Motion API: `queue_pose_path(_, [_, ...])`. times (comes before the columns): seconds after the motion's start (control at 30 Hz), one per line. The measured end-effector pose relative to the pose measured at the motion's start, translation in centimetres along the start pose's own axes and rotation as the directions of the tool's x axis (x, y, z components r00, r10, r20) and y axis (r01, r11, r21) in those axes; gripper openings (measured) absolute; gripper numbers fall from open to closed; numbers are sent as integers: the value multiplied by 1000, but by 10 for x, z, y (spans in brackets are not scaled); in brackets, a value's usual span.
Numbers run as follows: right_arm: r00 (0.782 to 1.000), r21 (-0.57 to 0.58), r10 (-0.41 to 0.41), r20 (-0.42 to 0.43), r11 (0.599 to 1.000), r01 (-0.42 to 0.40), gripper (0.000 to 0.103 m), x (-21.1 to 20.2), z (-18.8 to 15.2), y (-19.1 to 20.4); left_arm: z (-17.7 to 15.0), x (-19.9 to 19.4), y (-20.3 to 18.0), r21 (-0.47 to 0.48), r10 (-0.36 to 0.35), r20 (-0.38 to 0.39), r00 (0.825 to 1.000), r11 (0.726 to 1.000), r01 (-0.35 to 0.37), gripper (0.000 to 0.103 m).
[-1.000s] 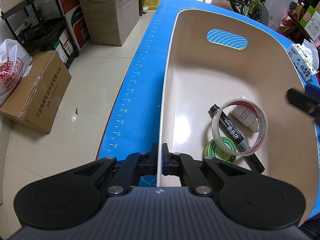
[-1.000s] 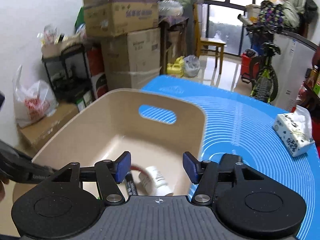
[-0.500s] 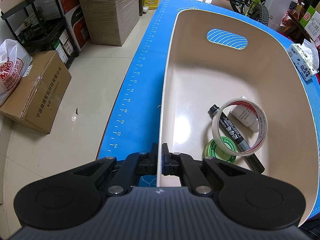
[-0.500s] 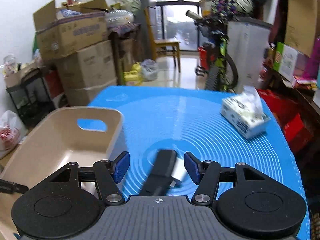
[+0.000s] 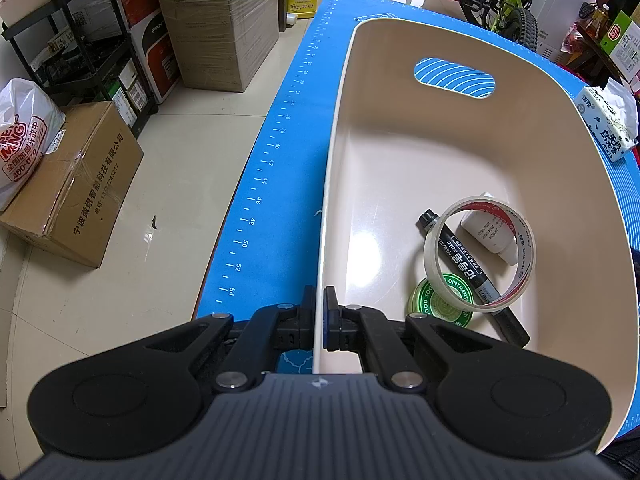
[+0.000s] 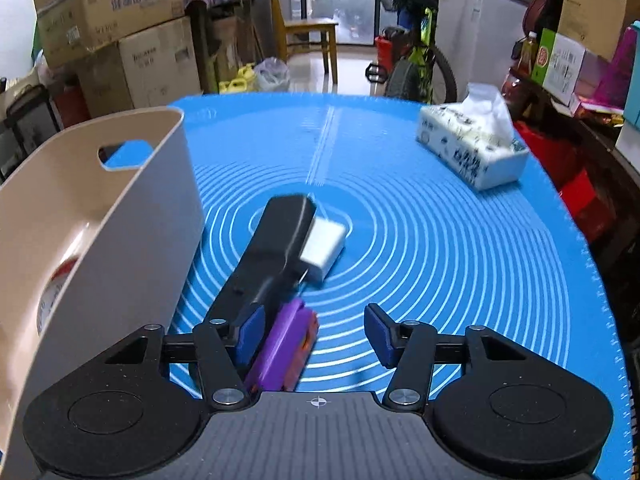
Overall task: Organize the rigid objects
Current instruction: 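Move the right gripper to the purple toy knife and grasp it, then carry the purple toy knife into the bin and drop it inside the tape roll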
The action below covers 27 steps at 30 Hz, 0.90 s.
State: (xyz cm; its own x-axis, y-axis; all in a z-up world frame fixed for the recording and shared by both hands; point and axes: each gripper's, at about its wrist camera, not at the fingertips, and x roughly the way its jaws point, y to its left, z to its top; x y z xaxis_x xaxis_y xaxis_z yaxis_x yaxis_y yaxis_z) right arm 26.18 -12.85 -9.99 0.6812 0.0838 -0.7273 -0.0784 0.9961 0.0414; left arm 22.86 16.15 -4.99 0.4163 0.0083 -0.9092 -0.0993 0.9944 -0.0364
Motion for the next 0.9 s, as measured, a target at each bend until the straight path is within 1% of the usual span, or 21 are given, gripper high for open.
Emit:
queue_pose_path(0.07, [1000,3,2,-14,1000,-2,60,4,-3,3,0,0,0,-1,-1,0,1000,1000,1,4])
queue_pose_path(0.2, [999,18,-4,-40,1000,5,50,13,-5,4,0,0,0,-1,-2,0,1000,1000,2,4])
queue_pose_path(0.3, [998,35,-2,-55,999,4,49,17,-7,2,0,0,0,-2,-2,0,1000,1000,2,4])
queue_pose_path(0.33, [998,39,-1,-60,999,3,43,18,-7,1,0,0,0,-2,-2,0,1000,1000,2,4])
queue_pose_path(0.37, [998,43,-1,-66,999,4,43,19,-9,1,0,0,0,-2,-1,0,1000,1000,1,4])
queue_pose_path(0.4, [998,50,9,-65,999,-6,40,19,-9,-1,0,0,0,-2,-2,0,1000,1000,2,4])
queue_pose_path(0.47, [998,55,21,-63,998,-18,38,19,-10,-1,0,0,0,-2,-2,0,1000,1000,2,4])
queue_pose_path(0.6, [997,39,36,-66,999,-34,31,19,-11,6,0,0,1,-2,-1,0,1000,1000,1,4])
queue_pose_path(0.77, [998,33,34,-53,999,-32,30,16,-14,8,0,0,1,-1,-2,0,1000,1000,2,4])
queue_pose_path(0.9, [999,44,10,-38,999,-9,29,12,-15,2,0,0,1,-2,-2,0,1000,1000,2,4])
